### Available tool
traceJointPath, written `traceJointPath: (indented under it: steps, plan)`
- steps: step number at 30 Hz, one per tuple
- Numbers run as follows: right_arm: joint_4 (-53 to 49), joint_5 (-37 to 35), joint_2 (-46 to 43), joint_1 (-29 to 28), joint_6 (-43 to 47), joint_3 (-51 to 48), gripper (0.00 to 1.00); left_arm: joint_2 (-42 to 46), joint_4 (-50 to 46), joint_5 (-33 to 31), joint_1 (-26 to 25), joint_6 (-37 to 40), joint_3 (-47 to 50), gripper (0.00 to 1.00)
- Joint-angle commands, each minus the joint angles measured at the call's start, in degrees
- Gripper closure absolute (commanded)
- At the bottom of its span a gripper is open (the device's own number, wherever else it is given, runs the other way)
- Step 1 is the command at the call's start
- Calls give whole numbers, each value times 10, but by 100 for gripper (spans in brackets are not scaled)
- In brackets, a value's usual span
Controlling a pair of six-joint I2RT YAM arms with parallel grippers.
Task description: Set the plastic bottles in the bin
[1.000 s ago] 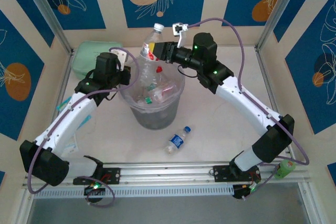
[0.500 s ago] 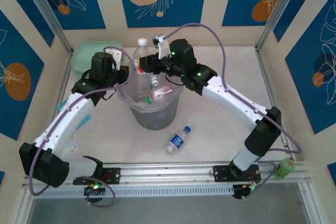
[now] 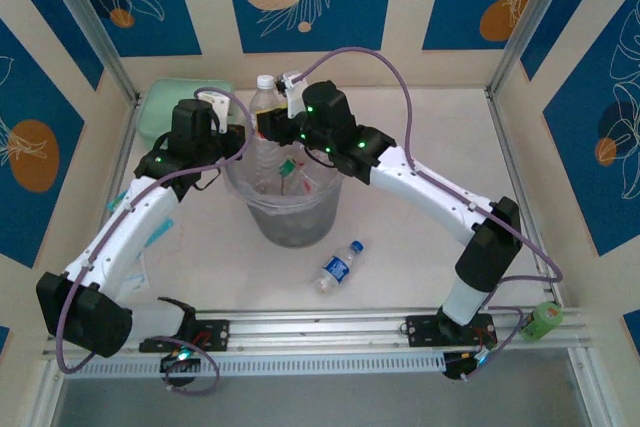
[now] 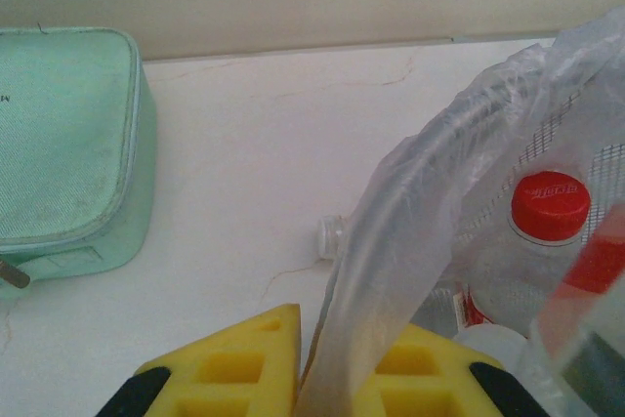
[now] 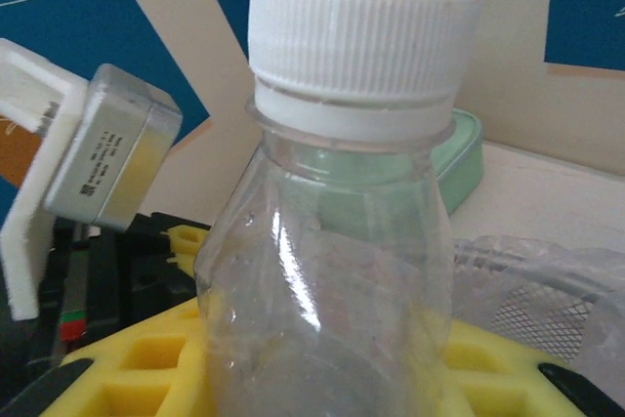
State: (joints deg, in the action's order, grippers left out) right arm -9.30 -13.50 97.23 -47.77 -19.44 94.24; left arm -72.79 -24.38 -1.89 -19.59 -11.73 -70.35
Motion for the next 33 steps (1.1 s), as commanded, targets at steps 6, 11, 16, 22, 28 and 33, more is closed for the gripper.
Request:
traceJointPath:
  steps: [6,11,16,22,28,33]
  plan:
    - [-197,-28,56,0,15,17,63,2,-9,-1,7,4,13,94]
    - [-287,25,73,9,-29,70,66,1,-9,-2,8,5,14,95]
    - [-333,64,95,7,-89,78,67,0,-9,-1,8,4,13,95]
    - [-391,106,137,26,-154,126,66,2,-10,-3,8,6,13,95]
    - [-439,143,160,36,-195,162,57,2,-10,-7,8,9,13,95]
    - [-419,138,112,41,-207,156,40,2,-10,-6,8,9,13,96]
